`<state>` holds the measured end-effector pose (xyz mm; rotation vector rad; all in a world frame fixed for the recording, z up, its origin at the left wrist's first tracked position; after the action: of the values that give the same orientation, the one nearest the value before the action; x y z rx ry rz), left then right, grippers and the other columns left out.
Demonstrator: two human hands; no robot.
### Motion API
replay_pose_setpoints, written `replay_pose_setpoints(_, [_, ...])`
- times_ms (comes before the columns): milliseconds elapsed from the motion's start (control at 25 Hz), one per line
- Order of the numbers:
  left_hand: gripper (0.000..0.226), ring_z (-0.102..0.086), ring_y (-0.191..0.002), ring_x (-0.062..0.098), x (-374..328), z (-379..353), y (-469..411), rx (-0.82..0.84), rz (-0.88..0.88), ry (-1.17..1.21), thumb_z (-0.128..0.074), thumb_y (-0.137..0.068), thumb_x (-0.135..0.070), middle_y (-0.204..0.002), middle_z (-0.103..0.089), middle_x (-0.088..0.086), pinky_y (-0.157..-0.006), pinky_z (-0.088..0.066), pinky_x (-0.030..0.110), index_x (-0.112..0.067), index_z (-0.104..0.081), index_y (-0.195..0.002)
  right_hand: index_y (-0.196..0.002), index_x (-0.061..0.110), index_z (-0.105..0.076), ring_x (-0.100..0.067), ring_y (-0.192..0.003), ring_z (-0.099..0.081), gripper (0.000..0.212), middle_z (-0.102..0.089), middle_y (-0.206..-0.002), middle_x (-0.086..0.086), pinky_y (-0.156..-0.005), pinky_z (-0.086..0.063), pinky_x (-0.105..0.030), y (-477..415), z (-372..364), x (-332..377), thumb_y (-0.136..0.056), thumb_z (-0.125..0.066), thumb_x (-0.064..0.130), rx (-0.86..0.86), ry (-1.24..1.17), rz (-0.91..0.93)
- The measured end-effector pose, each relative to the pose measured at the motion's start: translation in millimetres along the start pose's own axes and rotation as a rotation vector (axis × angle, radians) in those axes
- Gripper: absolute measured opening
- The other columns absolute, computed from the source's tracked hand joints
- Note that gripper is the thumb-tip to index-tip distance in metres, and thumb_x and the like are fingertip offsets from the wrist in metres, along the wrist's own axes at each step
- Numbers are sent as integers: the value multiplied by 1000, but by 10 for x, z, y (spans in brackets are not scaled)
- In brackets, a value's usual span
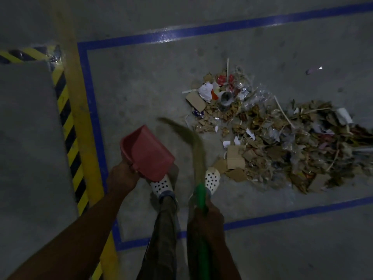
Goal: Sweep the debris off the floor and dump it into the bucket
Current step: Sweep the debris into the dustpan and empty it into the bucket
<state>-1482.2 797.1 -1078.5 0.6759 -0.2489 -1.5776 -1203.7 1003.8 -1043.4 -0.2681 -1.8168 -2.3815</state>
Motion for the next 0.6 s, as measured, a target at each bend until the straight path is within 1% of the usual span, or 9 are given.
replay_pose_setpoints(80, [24, -67, -71, 40, -67, -85, -31, 58, 39, 7, -67, -81, -19, -75, -69, 18, -57, -38, 30, -12, -65, -104, -159, 24, -27, -22, -86, -71, 64, -71, -112, -13, -71, -57, -28, 92, 245, 69, -102, -57, 28, -141, -102, -19])
replay_pose_setpoints(120, [25, -67, -74, 39, -121, -120, -56, 82, 57, 12, -68, -82, -16, -79, -69, 17, -59, -40, 31, -12, -64, -106, -161, 29, -22, -21, -88, -71, 70, -69, -119, -12, -71, -59, -29, 214, 305, 133, -101, -58, 31, -176, -107, 27])
replay_pose_setpoints(200, [28, -67, -79, 41, -292, -142, -81, 95, 57, 15, -69, -81, -14, -85, -70, 19, -62, -43, 33, -9, -64, -108, -161, 35, -19, -27, -111, -67, 75, -61, -136, -11, -91, -58, -42, 556, 206, 261, -98, -60, 35, -159, -109, 118])
replay_pose_setpoints(280, [29, -67, -83, 43, -512, -120, -74, 87, 2, 32, -69, -83, -14, -90, -70, 23, -65, -43, 36, -6, -64, -110, -159, 34, -26, -34, -124, -59, 73, -57, -141, -9, -102, -51, -47, 615, 136, 356, -96, -62, 35, -115, -101, 149])
replay_pose_setpoints(320, [28, -66, -83, 43, -610, -97, -74, 80, -19, 40, -68, -84, -15, -90, -70, 23, -65, -42, 35, -5, -64, -110, -157, 32, -33, -33, -123, -60, 68, -59, -139, -7, -103, -51, -45, 529, 130, 406, -96, -62, 35, -82, -109, 144])
replay_pose_setpoints(400, [29, -66, -85, 43, -741, -32, -93, 71, -24, 21, -65, -86, -19, -93, -70, 23, -65, -40, 33, -8, -64, -112, -154, 20, -41, -28, -114, -64, 62, -63, -129, -10, -99, -51, -34, 326, 174, 536, -98, -63, 34, -26, -21, 73])
replay_pose_setpoints(480, [32, -66, -86, 44, -833, 22, -138, 75, -29, -8, -65, -86, -23, -95, -69, 24, -66, -40, 33, -10, -63, -115, -152, 13, -43, -24, -95, -67, 59, -68, -112, -15, -82, -52, -22, 157, 390, 675, -99, -63, 30, -66, -67, 51])
replay_pose_setpoints(560, [32, -66, -87, 45, -902, 66, -190, 84, -31, -36, -64, -86, -24, -95, -69, 25, -66, -43, 35, -10, -63, -114, -153, 13, -43, -26, -90, -70, 60, -72, -100, -17, -77, -54, -27, 118, 609, 740, -98, -65, 24, -137, -229, 77])
replay_pose_setpoints(600, [32, -66, -89, 45, -926, 89, -212, 86, -28, -46, -63, -86, -24, -97, -69, 25, -67, -45, 36, -10, -62, -114, -155, 14, -38, -22, -85, -72, 64, -73, -93, -15, -73, -56, -27, 169, 651, 761, -98, -65, 23, -158, -286, 94])
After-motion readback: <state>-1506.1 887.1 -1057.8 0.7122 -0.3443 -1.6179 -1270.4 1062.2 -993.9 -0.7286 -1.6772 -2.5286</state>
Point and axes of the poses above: each hand's wrist, its own y-axis away from the middle knuckle, its own z-axis out of the back of the hand, x = y × z, the point moved 10 cm from there along -y, towards the middle knuckle
